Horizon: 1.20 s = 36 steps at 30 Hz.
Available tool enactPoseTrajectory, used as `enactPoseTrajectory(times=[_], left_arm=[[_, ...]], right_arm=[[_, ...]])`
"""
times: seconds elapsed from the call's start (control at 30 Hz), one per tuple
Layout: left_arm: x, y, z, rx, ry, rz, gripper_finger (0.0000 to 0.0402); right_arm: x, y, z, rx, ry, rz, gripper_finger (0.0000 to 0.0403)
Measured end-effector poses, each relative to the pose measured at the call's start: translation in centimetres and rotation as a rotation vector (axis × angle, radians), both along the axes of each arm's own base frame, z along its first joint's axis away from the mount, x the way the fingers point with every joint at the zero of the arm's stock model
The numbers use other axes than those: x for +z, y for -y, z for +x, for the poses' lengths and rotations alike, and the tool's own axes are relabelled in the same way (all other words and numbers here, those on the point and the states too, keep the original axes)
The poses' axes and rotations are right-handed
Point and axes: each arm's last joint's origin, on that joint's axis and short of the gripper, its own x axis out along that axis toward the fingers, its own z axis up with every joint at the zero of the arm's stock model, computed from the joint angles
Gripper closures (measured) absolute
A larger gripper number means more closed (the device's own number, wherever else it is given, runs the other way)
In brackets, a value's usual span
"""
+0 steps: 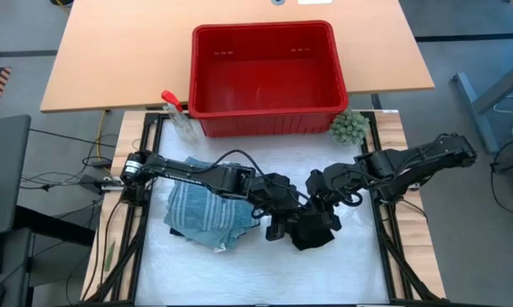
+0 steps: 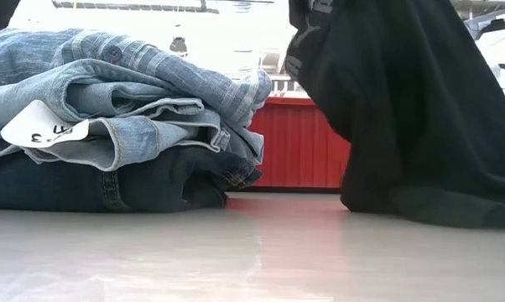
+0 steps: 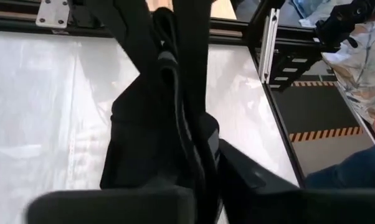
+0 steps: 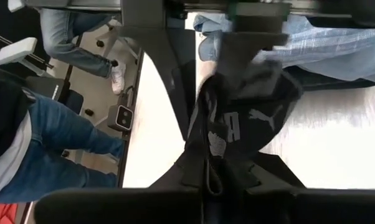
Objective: Fold Laundry from Bin
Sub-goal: Fold the black underwear
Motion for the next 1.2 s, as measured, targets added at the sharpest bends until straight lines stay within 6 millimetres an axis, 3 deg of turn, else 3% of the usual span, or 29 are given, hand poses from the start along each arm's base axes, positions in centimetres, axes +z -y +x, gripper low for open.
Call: enactPoseTrajectory(times=[0.17,0.3,0.5,0.67,0.77,0.9,1.07,1.2], left_arm=[[0.7,-0.1,-0.1,-0.019,-0.011,-0.065,0.0395],[2.9,-0.9,-0.4,-0.017,-0.021,-0.091,0.0397],[8.5,-4.4,-2.0,0.056,0.012,0.009,0.0399],[9.9,-8.2,-3.0,0.167,-0.027,0.019,0.04],[10.4,-9.8,-3.2,0.202,-0.02,0.004,0.0401],[10.8,-11.1,-3.7,0.219,-0.038,-0.042,0.0401],[10.9,-12.5,-3.9,0.244,-0.045,-0.089,0.0401],[11.0,-12.3,-3.9,0.243,-0.041,-0.1,0.0401]], right_arm=[[-0.2,0.3,-0.5,0.013,-0.044,-0.009,0.0306],[1.0,1.6,-2.3,-0.013,-0.131,-0.026,0.026],[2.9,2.9,-6.5,-0.126,-0.07,-0.085,0.0232],[2.7,2.3,-8.5,-0.115,0.115,-0.011,0.0237],[0.8,1.3,-8.6,-0.083,0.228,0.01,0.0249],[-3.2,0.8,-8.4,-0.102,0.307,-0.006,0.0275],[-7.6,1.1,-7.1,-0.164,0.427,0.05,0.034],[-11.2,2.0,-5.9,-0.228,0.43,0.025,0.0387]])
